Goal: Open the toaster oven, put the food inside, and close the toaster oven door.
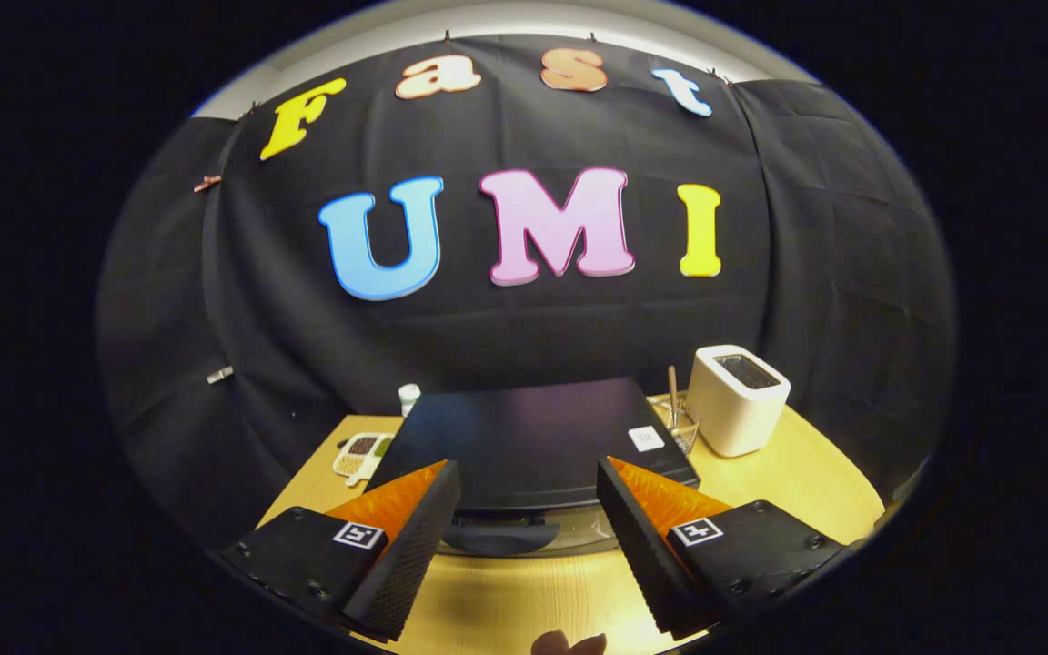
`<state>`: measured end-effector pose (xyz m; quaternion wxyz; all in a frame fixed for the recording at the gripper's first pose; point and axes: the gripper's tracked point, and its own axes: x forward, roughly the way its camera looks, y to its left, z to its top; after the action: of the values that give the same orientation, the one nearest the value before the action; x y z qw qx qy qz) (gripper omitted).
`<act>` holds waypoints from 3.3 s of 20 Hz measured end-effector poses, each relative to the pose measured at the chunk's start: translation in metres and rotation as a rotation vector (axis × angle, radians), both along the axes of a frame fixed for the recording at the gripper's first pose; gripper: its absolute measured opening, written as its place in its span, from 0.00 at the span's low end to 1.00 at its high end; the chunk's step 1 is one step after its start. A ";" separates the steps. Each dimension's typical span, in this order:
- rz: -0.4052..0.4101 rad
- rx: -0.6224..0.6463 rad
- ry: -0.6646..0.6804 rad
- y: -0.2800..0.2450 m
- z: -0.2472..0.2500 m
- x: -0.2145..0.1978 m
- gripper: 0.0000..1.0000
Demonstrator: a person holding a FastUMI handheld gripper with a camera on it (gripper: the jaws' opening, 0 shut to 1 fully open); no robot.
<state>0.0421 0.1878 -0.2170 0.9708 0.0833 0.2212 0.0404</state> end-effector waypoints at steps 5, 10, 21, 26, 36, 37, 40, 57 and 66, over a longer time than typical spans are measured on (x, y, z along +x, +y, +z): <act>0.018 -0.027 0.120 0.025 -0.060 0.010 0.98; 0.008 -0.057 0.166 0.032 -0.083 0.016 0.98; 0.038 -0.052 0.215 0.033 -0.092 -0.029 0.99; 0.066 -0.073 0.275 0.032 -0.112 -0.069 0.99; 0.122 -0.060 0.491 0.017 -0.184 -0.132 0.99; 0.133 -0.053 0.486 0.014 -0.183 -0.133 0.99; 0.180 -0.018 0.479 0.005 -0.174 -0.134 0.99; 0.287 -0.002 0.619 -0.261 -0.159 -0.132 0.99; 0.242 0.032 0.853 -0.353 -0.238 -0.097 0.88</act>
<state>-0.0549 -0.1651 -0.4547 0.7795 0.0812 0.6096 0.1194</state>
